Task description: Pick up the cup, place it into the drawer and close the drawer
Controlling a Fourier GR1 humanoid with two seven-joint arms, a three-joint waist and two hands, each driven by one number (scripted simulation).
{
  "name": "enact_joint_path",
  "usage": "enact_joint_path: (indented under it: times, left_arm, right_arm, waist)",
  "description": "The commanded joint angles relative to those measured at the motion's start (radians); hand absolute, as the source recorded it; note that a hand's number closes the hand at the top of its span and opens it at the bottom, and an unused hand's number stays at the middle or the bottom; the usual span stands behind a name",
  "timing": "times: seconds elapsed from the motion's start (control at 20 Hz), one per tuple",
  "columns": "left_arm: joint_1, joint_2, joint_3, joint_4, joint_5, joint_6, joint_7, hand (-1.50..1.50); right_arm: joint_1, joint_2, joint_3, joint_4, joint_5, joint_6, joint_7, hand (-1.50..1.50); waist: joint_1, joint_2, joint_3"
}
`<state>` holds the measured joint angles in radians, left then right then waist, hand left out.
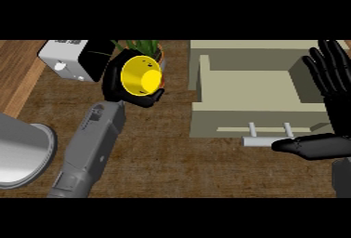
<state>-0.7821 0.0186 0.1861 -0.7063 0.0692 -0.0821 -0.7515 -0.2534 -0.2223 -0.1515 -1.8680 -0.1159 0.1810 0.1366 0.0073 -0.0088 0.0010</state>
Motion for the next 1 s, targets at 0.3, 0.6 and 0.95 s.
enact_joint_path:
  times: [0.3,0.6,0.95]
  left_arm:
    - [-0.261,-0.018,-0.166,-0.095,0.072,0.243,0.314,1.50]
    - [-0.461,-0.019,-0.237,0.043,0.101,0.364,0.507,1.50]
    - [-0.554,-0.019,-0.366,0.301,0.181,0.463,0.486,1.50]
  right_arm:
    - [-0.013,0.009,-0.019,0.065,0.013,0.002,-0.086,-1.50]
    - [-0.043,-0.005,-0.021,0.056,-0.008,0.009,-0.037,-1.50]
    - [-0.098,0.026,0.035,0.061,0.023,-0.008,-0.031,-1.50]
  waist:
    - [-0.024,0.011,-0.001]
    - [-0.036,0.013,0.000]
    - [-0.095,0.029,0.000]
